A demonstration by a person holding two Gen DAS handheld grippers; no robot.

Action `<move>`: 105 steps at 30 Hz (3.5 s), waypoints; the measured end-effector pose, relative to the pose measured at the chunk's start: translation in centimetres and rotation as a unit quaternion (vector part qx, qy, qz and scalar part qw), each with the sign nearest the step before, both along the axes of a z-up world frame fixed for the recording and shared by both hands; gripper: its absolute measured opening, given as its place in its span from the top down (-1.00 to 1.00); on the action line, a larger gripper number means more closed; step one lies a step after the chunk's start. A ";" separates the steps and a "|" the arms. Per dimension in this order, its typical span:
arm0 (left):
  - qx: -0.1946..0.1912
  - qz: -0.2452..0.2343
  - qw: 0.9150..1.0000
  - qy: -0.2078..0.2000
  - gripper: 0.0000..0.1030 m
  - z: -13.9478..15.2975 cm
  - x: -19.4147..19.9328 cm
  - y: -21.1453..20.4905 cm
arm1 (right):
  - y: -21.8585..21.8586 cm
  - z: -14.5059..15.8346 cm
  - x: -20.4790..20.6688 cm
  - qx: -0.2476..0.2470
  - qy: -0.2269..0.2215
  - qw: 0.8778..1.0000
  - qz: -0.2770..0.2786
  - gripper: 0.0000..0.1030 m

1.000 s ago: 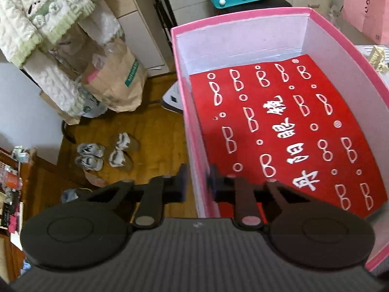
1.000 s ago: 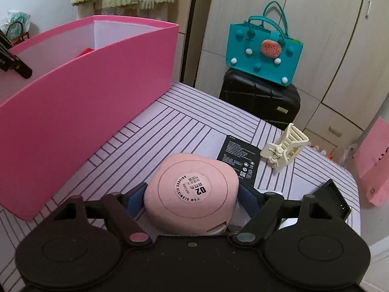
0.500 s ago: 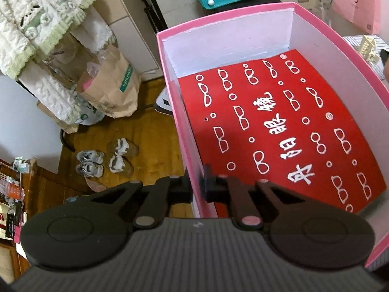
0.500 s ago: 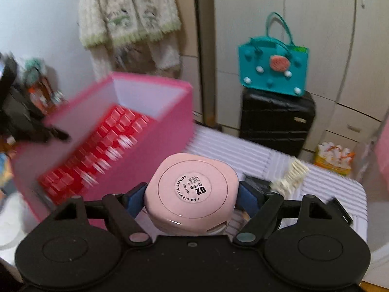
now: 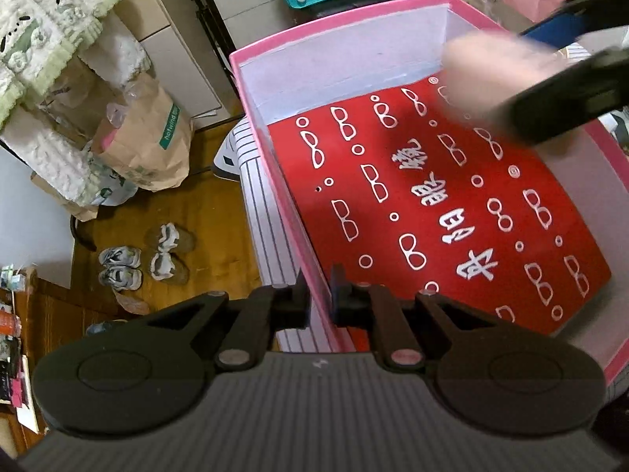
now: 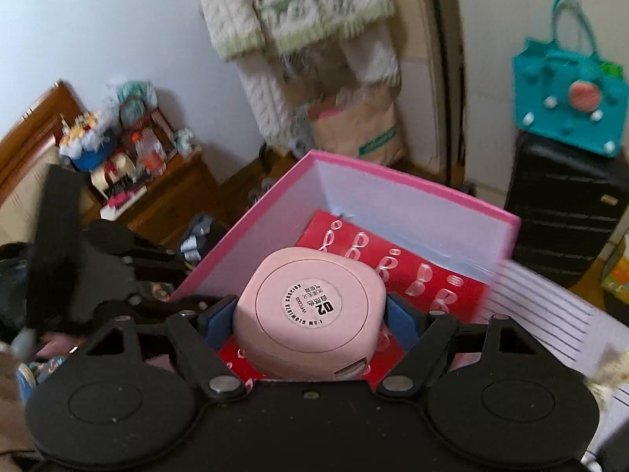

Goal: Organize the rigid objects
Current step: 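Carry the pink case into the pink box and open the right tool, then move the right tool back over the white ZDX Wi-Fi router, then close the right tool on the white ZDX router and lift it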

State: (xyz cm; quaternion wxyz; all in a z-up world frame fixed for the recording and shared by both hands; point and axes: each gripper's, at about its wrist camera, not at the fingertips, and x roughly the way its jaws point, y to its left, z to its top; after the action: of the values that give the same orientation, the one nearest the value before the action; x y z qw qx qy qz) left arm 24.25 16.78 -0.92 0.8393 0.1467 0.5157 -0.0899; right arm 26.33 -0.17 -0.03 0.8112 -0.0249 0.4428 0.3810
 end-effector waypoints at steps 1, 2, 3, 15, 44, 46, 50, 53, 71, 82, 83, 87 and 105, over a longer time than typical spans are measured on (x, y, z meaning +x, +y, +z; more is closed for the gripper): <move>-0.002 0.000 1.000 0.001 0.83 0.0 0.2 0.1 | 1.1 -0.8 0.8 -0.010 0.009 1.000 0.003 -0.61; -0.005 0.003 1.000 0.000 0.83 0.1 0.3 0.2 | 2.2 -1.5 1.6 -0.021 0.018 1.000 0.005 -0.61; -0.008 0.004 1.000 -0.002 0.83 0.2 0.4 0.3 | 3.2 -2.0 2.2 -0.030 0.025 0.999 0.007 -0.61; -0.053 0.038 0.998 -0.001 0.83 -0.1 0.9 1.5 | 9.7 -6.9 8.1 -0.116 0.023 0.993 0.022 -0.60; -0.095 0.066 0.993 0.015 0.81 0.0 1.0 2.6 | -10.0 3.0 -8.6 -0.044 -0.116 0.988 -0.095 -0.76; -0.097 0.073 0.993 0.016 0.81 0.0 0.9 2.5 | -11.6 1.9 -9.5 -0.040 -0.121 0.986 -0.104 -0.76; -0.099 0.098 0.990 0.029 0.81 -0.1 1.3 2.3 | -14.4 -0.3 -11.2 -0.040 -0.103 0.986 -0.121 -0.76; -0.092 0.108 0.989 0.036 0.81 0.1 1.6 2.2 | -15.8 -1.8 -12.5 -0.046 -0.099 0.986 -0.127 -0.76; -0.047 0.118 0.991 0.032 0.81 0.9 2.2 0.6 | -19.7 -9.5 -13.3 -0.069 -0.007 0.984 -0.166 -0.65; -0.042 0.130 0.990 0.014 0.81 1.3 2.2 0.2 | -20.3 -10.2 -12.9 -0.035 0.011 0.987 -0.158 -0.25; -0.042 0.131 0.990 0.014 0.81 1.3 2.1 0.3 | -20.3 -10.3 -12.6 -0.032 0.017 0.987 -0.155 -0.27; -0.049 0.136 0.989 0.016 0.81 1.3 2.0 0.5 | -20.3 -11.2 -11.5 -0.028 0.033 0.987 -0.157 -0.35; -0.049 0.128 0.990 0.017 0.81 1.4 1.9 0.5 | -15.5 -0.5 -10.1 -0.007 -0.089 0.992 -0.092 -0.26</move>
State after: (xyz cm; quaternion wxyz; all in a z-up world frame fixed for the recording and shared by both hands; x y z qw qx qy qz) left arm 26.11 17.23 0.47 0.8414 0.0367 0.5390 -0.0097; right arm 16.23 -15.71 -0.52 0.8788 -0.0240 0.3716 0.2983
